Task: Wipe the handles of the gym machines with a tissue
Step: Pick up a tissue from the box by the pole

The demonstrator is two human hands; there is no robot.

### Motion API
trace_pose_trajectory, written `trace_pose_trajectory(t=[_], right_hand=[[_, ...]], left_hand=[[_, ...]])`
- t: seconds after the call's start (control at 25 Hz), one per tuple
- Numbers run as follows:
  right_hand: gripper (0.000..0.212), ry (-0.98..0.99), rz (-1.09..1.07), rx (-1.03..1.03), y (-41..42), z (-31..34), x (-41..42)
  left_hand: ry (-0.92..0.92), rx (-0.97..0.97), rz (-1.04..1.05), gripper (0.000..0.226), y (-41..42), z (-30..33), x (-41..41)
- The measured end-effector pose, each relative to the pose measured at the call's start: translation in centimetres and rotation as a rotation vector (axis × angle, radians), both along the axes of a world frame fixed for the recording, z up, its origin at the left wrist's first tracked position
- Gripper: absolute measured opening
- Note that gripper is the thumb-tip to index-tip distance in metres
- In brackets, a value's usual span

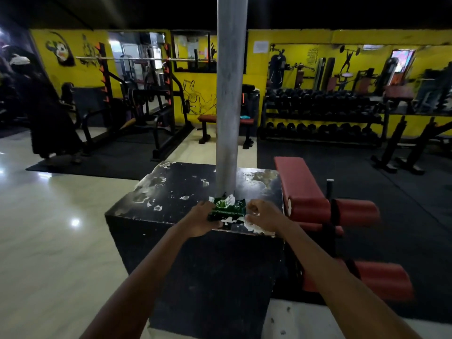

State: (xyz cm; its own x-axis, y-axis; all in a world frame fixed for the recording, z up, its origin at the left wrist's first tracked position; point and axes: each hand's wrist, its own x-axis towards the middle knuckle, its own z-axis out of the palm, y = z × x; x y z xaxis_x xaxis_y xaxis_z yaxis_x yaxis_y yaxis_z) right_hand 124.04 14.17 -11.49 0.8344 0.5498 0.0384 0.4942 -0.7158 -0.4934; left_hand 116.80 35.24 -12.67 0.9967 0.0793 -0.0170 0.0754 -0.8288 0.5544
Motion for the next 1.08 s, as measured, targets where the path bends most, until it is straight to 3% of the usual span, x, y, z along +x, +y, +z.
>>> trace_pose_trajectory(t=[0.04,0.2,0.28,0.36,0.64,0.8,1.08], right_hand=[[0.008,-0.002,-0.001,-0.009,0.7,-0.4,1.2],[0.024,0.062,-0.015,0.0,2.8,-1.8,5.1],[0.009,0.067,-0.034,-0.009,3.4,-2.8,6.7],[0.02,0.056,-0.047,-0.014,4.2,-3.6,8.4],[0.003,0.016,-0.074,-0.017,7.0,-5.3,11.7],[0.008,0.014,-0.075,-0.004,7.5,-5.8,12.2],[0.009,0.022,-0.067,0.034,7.4,-6.2,12.4]], left_hand=[[0.008,-0.001,0.002,0.06,0.3,-0.5,1.4],[0.023,0.027,-0.014,0.059,1.8,-2.7,6.7],[0.025,0.034,-0.039,0.058,2.4,-3.8,8.7],[0.016,0.075,-0.074,0.059,2.8,-4.6,10.5],[-0.198,0.16,-0.102,0.051,1.9,-6.4,13.2],[-0.258,0.23,-0.037,0.042,0.6,-7.0,13.7],[-0.323,-0.143,0.161,0.021,1.5,-8.0,13.4]])
